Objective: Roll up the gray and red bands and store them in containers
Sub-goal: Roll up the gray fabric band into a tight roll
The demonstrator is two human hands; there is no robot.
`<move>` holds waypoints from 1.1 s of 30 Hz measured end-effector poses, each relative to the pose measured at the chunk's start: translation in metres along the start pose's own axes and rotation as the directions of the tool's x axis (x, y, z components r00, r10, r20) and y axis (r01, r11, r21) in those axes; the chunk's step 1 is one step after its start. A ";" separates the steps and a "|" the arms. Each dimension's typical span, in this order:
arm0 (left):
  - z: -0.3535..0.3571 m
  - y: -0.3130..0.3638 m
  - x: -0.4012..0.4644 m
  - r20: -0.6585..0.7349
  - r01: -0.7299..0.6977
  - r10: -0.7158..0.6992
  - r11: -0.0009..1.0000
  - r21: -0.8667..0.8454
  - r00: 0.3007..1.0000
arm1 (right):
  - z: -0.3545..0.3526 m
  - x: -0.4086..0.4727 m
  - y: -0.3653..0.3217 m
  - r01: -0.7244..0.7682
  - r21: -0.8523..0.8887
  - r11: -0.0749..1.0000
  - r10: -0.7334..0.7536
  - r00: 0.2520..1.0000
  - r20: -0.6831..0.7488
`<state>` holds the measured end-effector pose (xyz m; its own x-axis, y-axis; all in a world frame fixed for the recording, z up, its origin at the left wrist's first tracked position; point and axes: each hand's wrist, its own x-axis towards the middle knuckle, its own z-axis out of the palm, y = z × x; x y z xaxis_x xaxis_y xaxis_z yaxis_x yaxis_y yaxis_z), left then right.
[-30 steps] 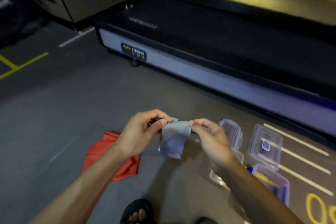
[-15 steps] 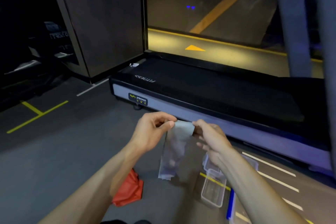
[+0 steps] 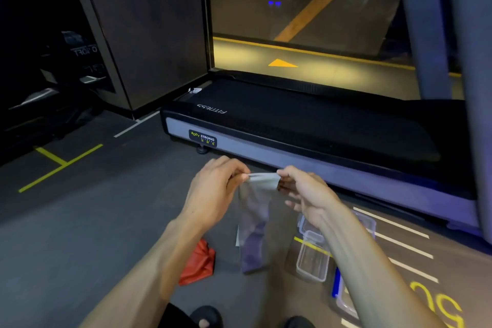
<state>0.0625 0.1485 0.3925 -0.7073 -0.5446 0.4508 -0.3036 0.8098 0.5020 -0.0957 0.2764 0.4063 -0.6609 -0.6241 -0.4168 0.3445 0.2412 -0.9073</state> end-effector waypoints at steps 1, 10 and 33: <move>0.000 -0.002 -0.001 -0.004 -0.002 0.002 1.000 0.015 1.000 | 0.000 0.001 0.000 -0.003 -0.007 1.000 0.004 1.000 0.004; 0.002 -0.010 -0.005 0.072 0.034 -0.011 0.945 -0.326 0.997 | 0.000 0.005 0.007 0.016 -0.042 0.999 -0.015 1.000 0.025; 0.011 -0.010 -0.001 0.098 0.087 -0.053 0.920 -0.383 0.994 | -0.024 0.009 0.007 0.489 -0.418 0.765 -0.399 0.870 0.289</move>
<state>0.0588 0.1433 0.3794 -0.7490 -0.5630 0.3493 -0.0963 0.6140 0.7834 -0.1147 0.2903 0.3947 -0.5203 -0.8538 0.0153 -0.3384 0.1897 -0.9217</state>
